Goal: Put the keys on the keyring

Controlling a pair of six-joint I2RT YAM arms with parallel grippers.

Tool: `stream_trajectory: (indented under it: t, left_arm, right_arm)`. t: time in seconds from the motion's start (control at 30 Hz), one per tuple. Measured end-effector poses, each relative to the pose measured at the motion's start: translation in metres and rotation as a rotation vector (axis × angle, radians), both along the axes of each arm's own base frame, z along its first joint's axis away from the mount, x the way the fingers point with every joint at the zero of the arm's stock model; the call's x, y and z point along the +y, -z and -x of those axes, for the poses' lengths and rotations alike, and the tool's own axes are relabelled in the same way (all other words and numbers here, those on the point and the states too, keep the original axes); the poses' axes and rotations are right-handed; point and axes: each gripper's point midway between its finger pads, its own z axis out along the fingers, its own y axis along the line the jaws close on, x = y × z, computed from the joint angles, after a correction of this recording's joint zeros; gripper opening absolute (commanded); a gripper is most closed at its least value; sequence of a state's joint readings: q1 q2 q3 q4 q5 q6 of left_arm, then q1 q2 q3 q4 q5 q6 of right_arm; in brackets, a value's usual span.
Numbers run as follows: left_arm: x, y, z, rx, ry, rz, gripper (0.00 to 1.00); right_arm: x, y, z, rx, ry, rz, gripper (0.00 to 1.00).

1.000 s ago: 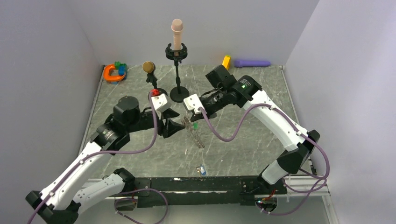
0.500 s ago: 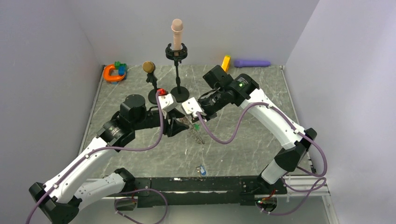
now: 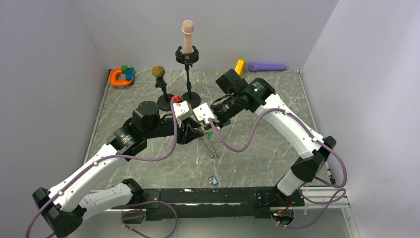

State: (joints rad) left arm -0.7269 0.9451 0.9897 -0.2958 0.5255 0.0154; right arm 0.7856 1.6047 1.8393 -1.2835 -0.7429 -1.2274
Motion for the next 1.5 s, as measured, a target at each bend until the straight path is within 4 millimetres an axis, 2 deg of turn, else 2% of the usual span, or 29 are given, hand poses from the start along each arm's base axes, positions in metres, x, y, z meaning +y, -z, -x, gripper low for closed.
stream_trajectory:
  t: [0.2,0.33,0.5,0.73,1.2,1.37,1.43,1.5]
  left_arm:
    - [-0.001,0.001,-0.001,-0.002,-0.008,-0.004,0.42]
    - [0.001,0.0,-0.001,-0.015,-0.024,0.003,0.46]
    - [0.007,0.007,0.004,-0.018,-0.049,0.029,0.44]
    - [0.007,0.001,0.001,-0.035,-0.064,0.055,0.42]
    - [0.004,0.002,-0.002,-0.03,-0.067,0.055,0.21]
    - [0.005,0.003,-0.004,-0.027,-0.075,0.047,0.09]
    - [0.005,0.004,-0.004,-0.025,-0.079,0.044,0.0]
    - [0.005,0.004,-0.005,-0.026,-0.081,0.044,0.0]
  right_arm:
    - [-0.001,0.0,0.0,0.008,0.006,0.0,0.0]
    - [0.001,-0.002,-0.001,0.021,0.018,-0.007,0.0]
    - [0.005,-0.006,-0.003,0.038,0.033,-0.034,0.0]
    - [0.008,-0.009,-0.004,0.052,0.044,-0.057,0.0]
    - [0.01,-0.014,-0.002,0.058,0.051,-0.082,0.0]
    - [0.01,-0.013,-0.001,0.068,0.048,-0.084,0.0]
    - [0.01,-0.013,-0.001,0.068,0.048,-0.085,0.0]
    - [0.01,-0.014,-0.001,0.068,0.049,-0.086,0.0]
